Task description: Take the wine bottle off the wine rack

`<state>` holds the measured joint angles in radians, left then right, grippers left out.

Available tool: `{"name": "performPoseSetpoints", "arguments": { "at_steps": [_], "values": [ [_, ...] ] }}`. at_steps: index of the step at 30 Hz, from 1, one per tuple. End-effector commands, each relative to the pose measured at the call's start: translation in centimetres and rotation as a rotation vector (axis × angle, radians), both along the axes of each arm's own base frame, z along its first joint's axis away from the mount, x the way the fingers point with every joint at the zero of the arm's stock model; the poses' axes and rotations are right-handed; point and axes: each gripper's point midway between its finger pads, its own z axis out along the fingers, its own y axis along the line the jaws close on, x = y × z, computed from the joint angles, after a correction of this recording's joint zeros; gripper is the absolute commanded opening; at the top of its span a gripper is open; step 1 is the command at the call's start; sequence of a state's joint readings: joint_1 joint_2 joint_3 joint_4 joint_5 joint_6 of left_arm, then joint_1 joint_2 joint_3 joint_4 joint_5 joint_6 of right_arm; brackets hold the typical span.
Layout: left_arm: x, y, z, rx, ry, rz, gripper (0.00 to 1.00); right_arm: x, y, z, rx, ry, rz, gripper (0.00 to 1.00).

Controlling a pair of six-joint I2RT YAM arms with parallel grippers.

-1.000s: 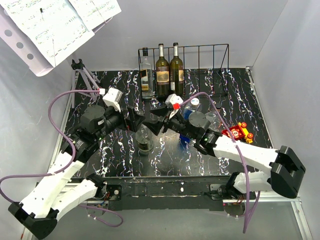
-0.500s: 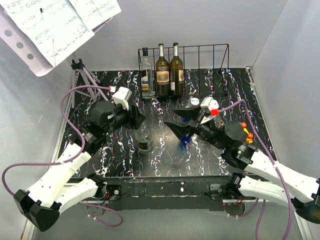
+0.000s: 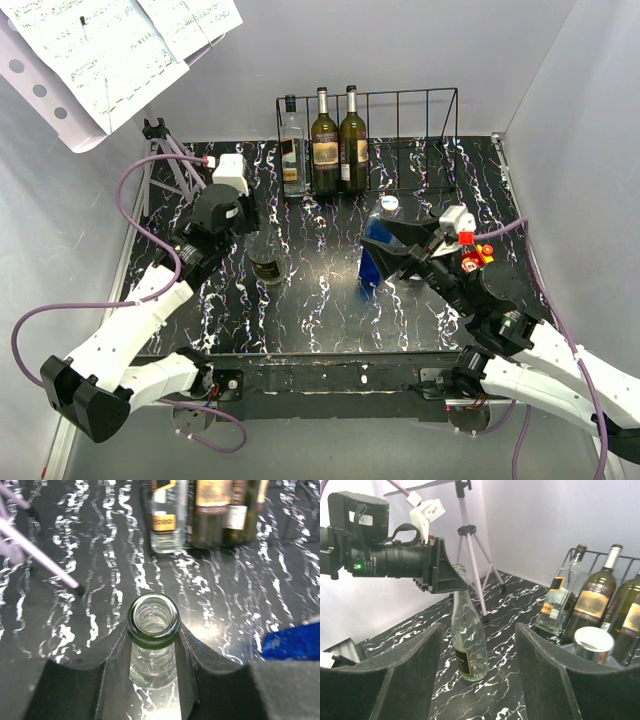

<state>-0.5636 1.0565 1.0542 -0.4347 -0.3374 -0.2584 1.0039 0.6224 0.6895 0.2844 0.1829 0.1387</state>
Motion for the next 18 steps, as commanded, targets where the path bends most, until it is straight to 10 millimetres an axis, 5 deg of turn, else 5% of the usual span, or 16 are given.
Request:
{"name": "performPoseSetpoints", "arguments": {
  "at_steps": [1,18],
  "values": [
    [0.7,6.0,2.1,0.071,-0.068,0.219,0.00,0.5,-2.4,1.1,0.016,-0.047,-0.099,0.67],
    [1.2,15.2,2.2,0.158,-0.167,0.460,0.00,0.1,-4.3,0.8,0.011,-0.072,-0.142,0.69]
  ]
}}
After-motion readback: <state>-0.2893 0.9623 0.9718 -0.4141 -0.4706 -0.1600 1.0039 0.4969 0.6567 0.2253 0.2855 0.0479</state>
